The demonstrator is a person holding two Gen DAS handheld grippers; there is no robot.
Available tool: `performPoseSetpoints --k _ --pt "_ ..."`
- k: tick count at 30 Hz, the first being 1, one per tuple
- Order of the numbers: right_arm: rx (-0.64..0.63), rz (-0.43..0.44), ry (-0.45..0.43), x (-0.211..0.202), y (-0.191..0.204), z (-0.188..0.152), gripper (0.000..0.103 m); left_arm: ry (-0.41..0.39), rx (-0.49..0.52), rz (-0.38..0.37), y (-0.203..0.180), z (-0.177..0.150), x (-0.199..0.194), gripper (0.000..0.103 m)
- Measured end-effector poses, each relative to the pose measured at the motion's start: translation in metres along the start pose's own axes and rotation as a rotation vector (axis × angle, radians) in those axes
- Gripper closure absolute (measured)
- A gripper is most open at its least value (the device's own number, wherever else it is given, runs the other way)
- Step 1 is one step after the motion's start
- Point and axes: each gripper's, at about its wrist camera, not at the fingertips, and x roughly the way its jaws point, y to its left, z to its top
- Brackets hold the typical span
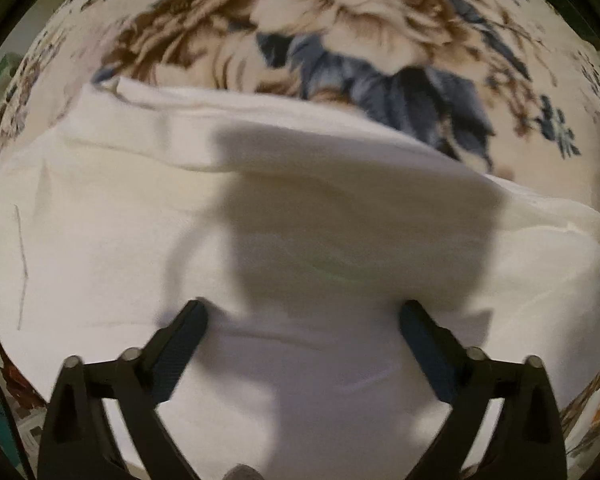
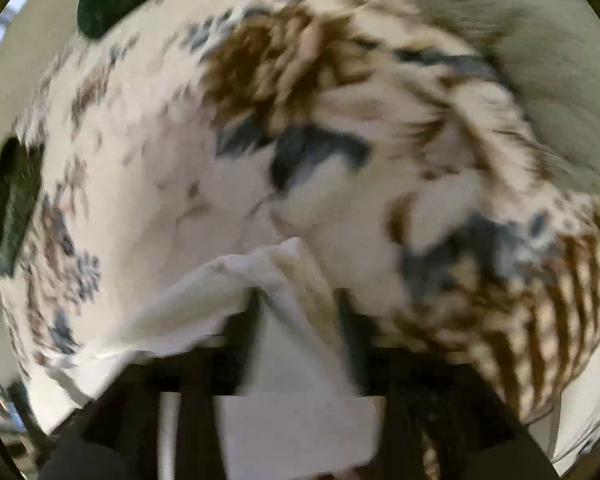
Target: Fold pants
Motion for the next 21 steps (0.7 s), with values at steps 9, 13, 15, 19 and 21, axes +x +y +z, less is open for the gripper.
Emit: performPoseSetpoints --k 9,13,15,19,21 --pt "0.356 0.329 0.117 0.031 -0.087 -0.101 0.031 -0.011 -0.032 -0.02 0.007 -0.005 0.012 0.0" --pt "0.464 0.538 -0.012 0.048 -0.095 -0.113 0.031 0.02 -0.024 -0.032 0.012 -0.005 0.004 0.0" --pt "0.474 0.659 -0.067 0.048 -0.089 -0.113 0.031 0.006 -0.019 -0.029 0.013 -0.005 -0.004 0.0" --pt "0.473 0.677 -0.049 0.078 -0.072 -0.107 0.031 0.009 -0.005 -0.009 0.013 -0.012 -0.008 0.0" --pt "0.489 0.64 -0.085 0.082 -0.069 -0.104 0.057 0.015 -0.013 -0.01 0.013 -0.014 -0.006 0.0"
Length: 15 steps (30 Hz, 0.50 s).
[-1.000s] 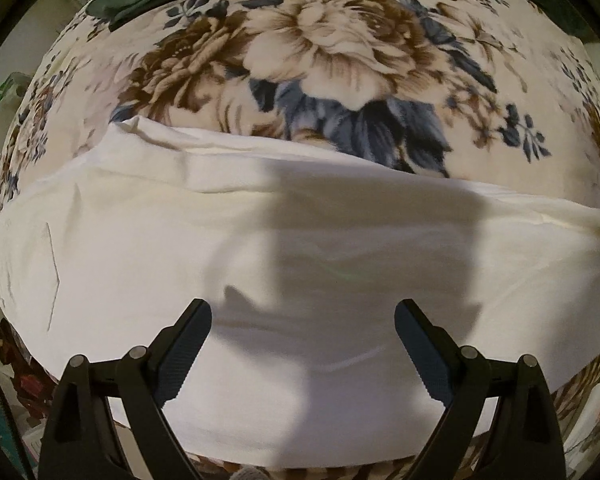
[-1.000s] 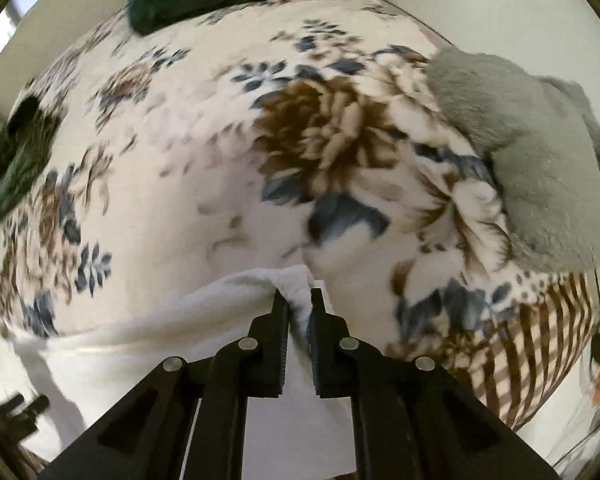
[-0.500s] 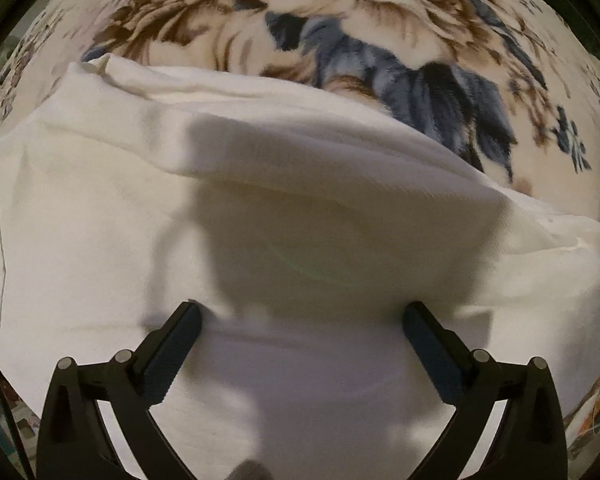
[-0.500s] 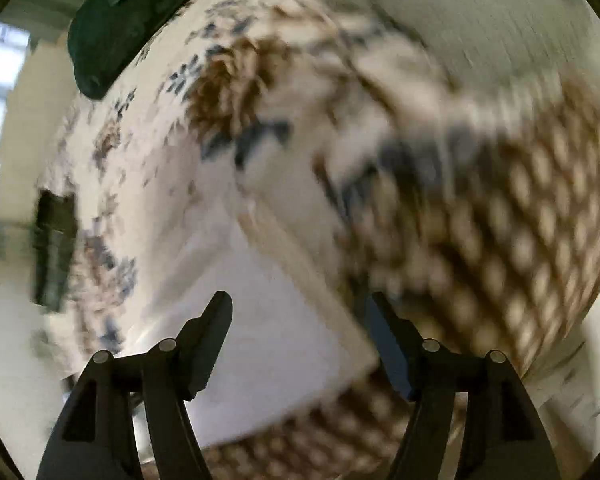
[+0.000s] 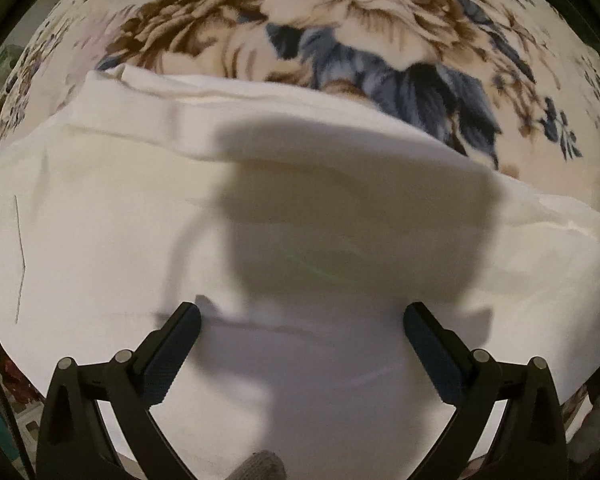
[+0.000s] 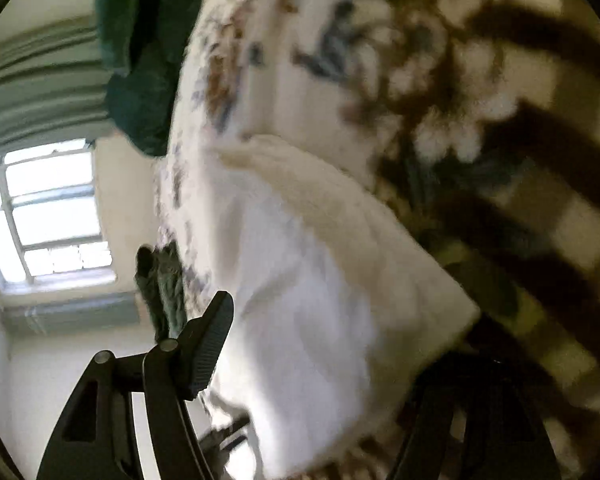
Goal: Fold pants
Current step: 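Fold the held pants section over with the right tool while the left tool grasps the fabric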
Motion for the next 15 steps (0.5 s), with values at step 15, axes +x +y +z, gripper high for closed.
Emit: performPoseSetpoints --k 15 --pt "-0.578 -0.296 -0.097 -0.025 0.197 -0.11 0.095 -0.01 -0.052 -0.011 0.087 -0.016 -0.047 0.0"
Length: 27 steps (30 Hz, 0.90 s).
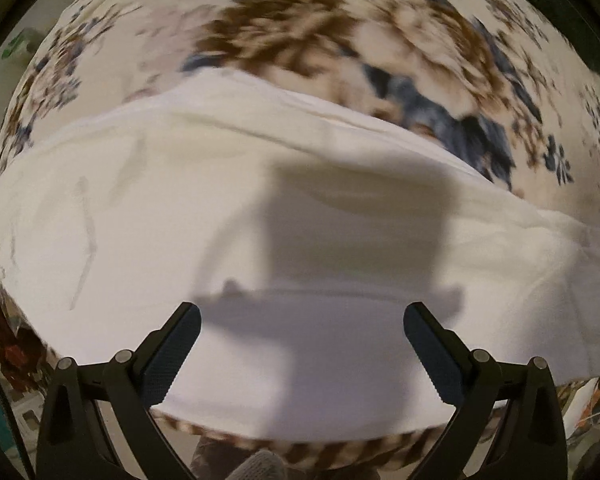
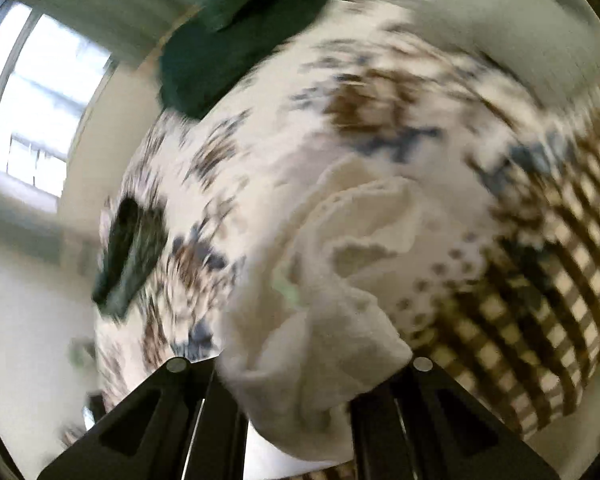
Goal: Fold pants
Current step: 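Fold the held pants section over with the right tool while the left tool grasps the fabric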
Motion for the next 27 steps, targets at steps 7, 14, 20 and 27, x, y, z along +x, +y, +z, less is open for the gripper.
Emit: performPoseSetpoints --k 7,14,20,27 --pt "-0.415 -0.096 0.131 0.068 0.176 -0.102 0.096 0.017 -0.127 0.011 0.125 -0.008 -0.014 0.0" --pt "-0.619 -0.148 0.265 0.141 0.277 -0.236 0.096 -0.001 -0.168 0.079 0.234 -0.021 -0.013 0.0" --pt "-0.639 -0.166 0.428 0.17 0.3 -0.272 0.073 0.002 -0.227 0.055 0.257 0.008 0.002 0.0" --pt "-0.347 0.148 0.595 0.123 0.262 -0.204 0.028 -0.055 -0.23 -0.129 0.244 0.066 -0.012 0.0"
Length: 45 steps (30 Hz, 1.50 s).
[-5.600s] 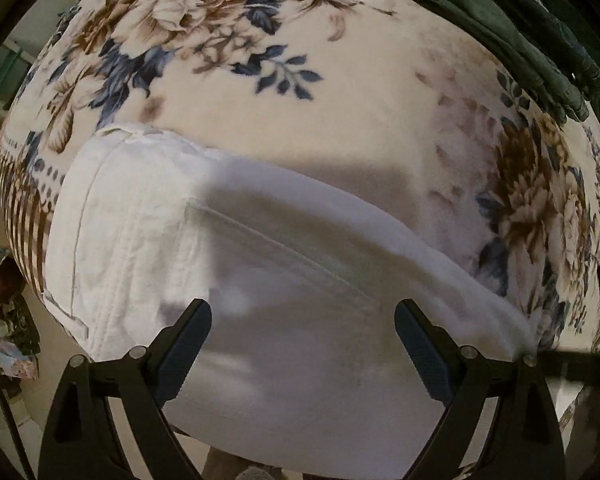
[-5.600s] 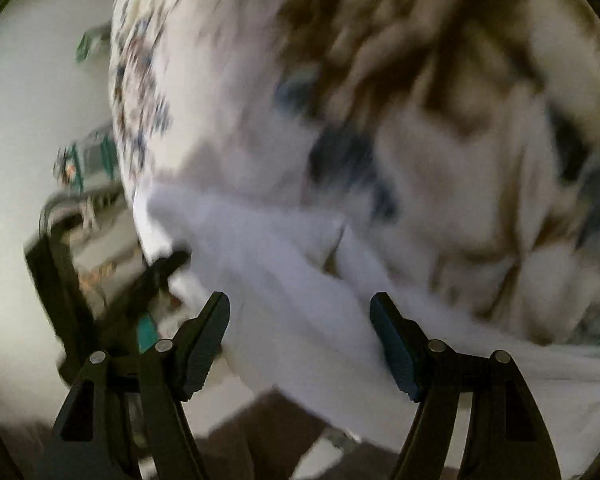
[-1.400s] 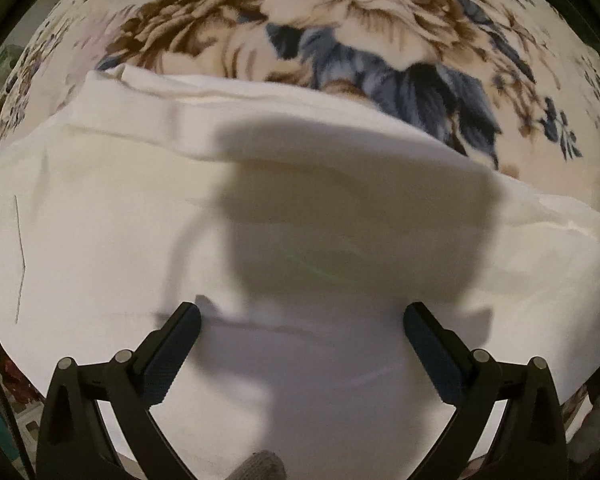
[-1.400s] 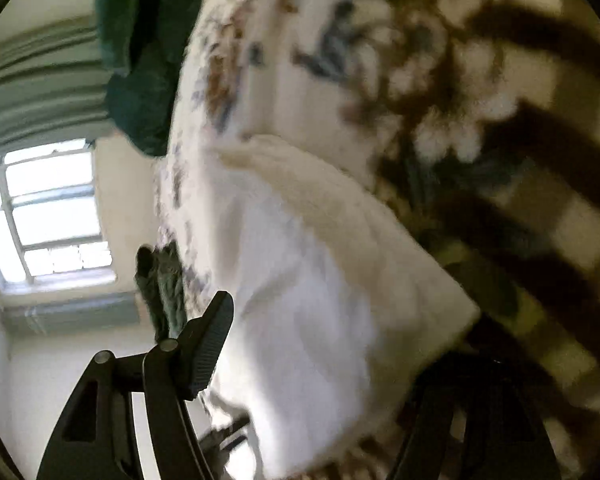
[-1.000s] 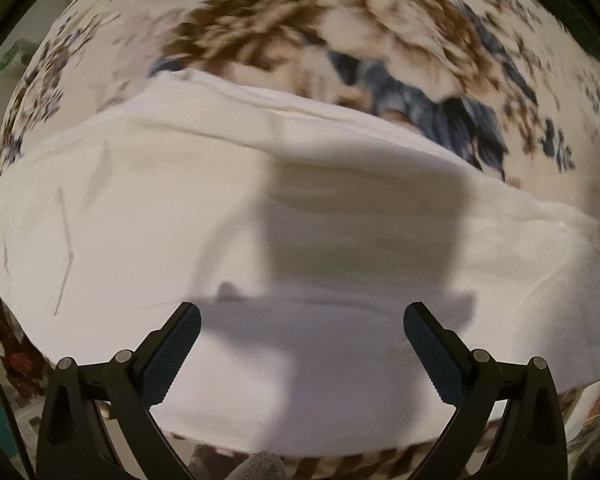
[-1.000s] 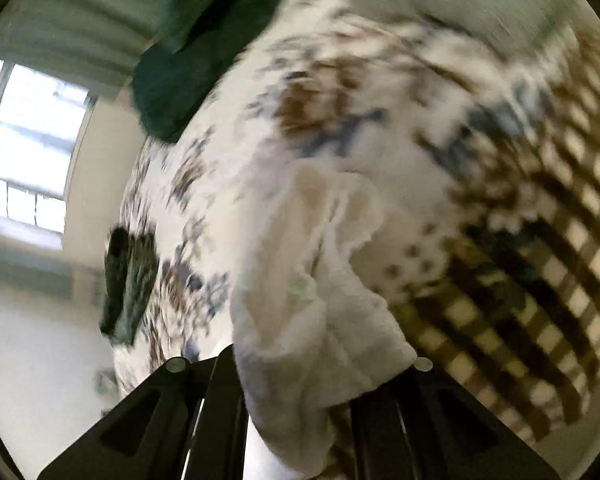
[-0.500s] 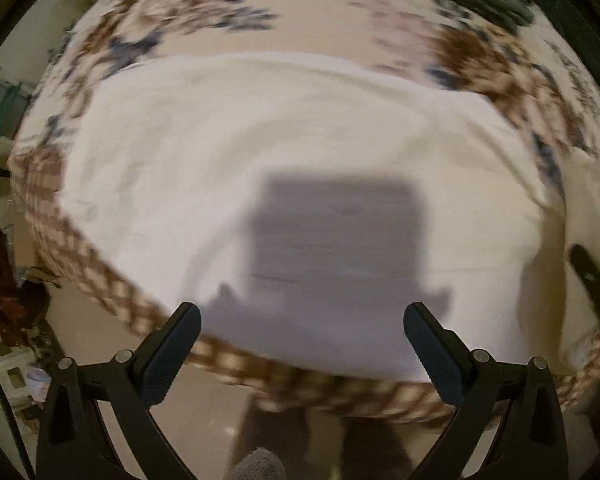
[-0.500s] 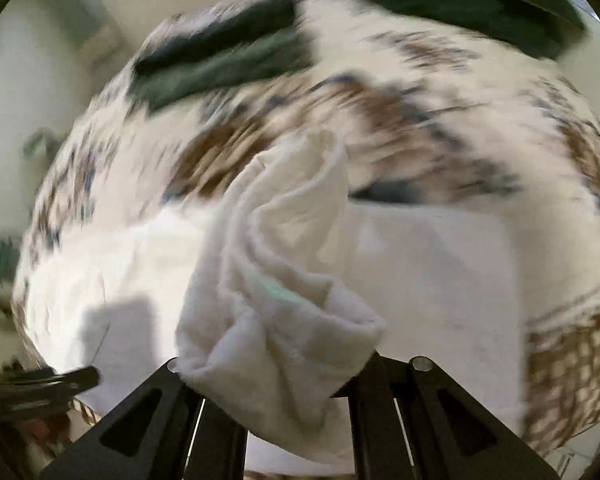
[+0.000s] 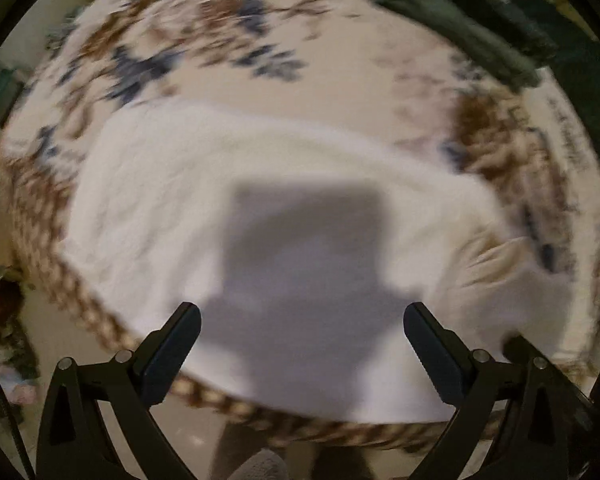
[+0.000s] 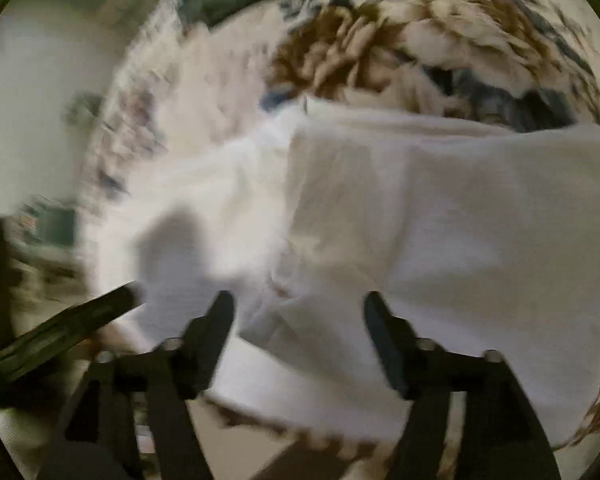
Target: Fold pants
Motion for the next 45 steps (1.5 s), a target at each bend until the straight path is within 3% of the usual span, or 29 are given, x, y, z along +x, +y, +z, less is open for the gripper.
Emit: performPoseSetpoints --k 3,6,11,13,15,16,17,18,20,24,26,28,31,34,35,37,39,40,42,45 --pt "0.073 0.065 -0.011 -0.048 -0.035 0.002 0.027 0.015 0.028 -0.08 -0.04 0.007 0.002 0.0" --pt "0.121 -0.054 -0.047 -0.072 -0.07 0.003 0.026 0.065 0.073 -0.115 -0.077 0.009 0.022 0.0" --pt "0.232 -0.173 -0.05 -0.071 -0.133 0.005 0.026 0.099 0.176 -0.136 -0.127 0.005 0.047 0.001" --pt "0.28 -0.204 -0.03 -0.063 -0.157 0.008 0.026 0.107 0.283 -0.129 -0.151 0.002 0.057 0.017" --pt "0.321 -0.215 -0.015 -0.056 -0.173 0.008 0.026 0.12 0.392 -0.105 -0.171 -0.005 0.066 0.061" --pt "0.337 -0.206 -0.012 -0.053 -0.179 0.008 0.026 0.11 0.436 -0.073 -0.179 -0.009 0.068 0.065" --pt "0.34 -0.202 -0.01 -0.051 -0.18 0.01 0.026 0.096 0.463 -0.059 -0.182 -0.012 0.067 0.077" --pt "0.338 -0.206 -0.005 -0.05 -0.182 0.01 0.026 0.083 0.477 -0.05 -0.183 -0.014 0.064 0.083" --pt "0.317 -0.207 0.003 -0.049 -0.182 0.009 0.026 0.062 0.443 -0.058 -0.17 -0.014 0.051 0.086" --pt "0.245 -0.216 0.028 -0.047 -0.159 0.009 0.026 0.069 0.3 -0.018 -0.121 -0.012 0.039 0.092" --pt "0.22 -0.227 0.042 -0.044 -0.15 0.01 0.026 0.11 0.221 -0.047 -0.1 -0.011 0.045 0.092" --pt "0.193 -0.236 0.048 -0.042 -0.143 0.013 0.026 0.161 0.107 -0.148 -0.081 -0.007 0.047 0.09" --pt "0.171 -0.253 0.051 -0.037 -0.138 0.016 0.026 0.165 0.003 -0.256 -0.061 -0.007 0.038 0.075" --pt "0.163 -0.264 0.099 -0.019 -0.142 0.017 0.026 0.15 -0.138 -0.449 -0.042 -0.015 0.03 0.063" --pt "0.167 -0.266 0.126 -0.011 -0.146 0.017 0.026 0.149 -0.2 -0.504 -0.038 -0.019 0.032 0.052" --pt "0.207 -0.308 0.17 0.006 -0.162 0.014 0.026 0.148 -0.277 -0.552 -0.038 -0.025 0.038 0.048" --pt "0.245 -0.306 0.182 0.014 -0.173 0.013 0.025 0.158 -0.228 -0.487 -0.051 -0.027 0.047 0.048" --pt "0.266 -0.294 0.183 0.015 -0.177 0.013 0.025 0.164 -0.155 -0.385 -0.065 -0.029 0.054 0.048" --pt "0.276 -0.283 0.189 0.014 -0.18 0.015 0.025 0.193 -0.053 -0.252 -0.078 -0.029 0.068 0.049" --pt "0.253 -0.297 0.195 0.013 -0.176 0.015 0.024 0.185 -0.073 -0.241 -0.079 -0.026 0.067 0.05"
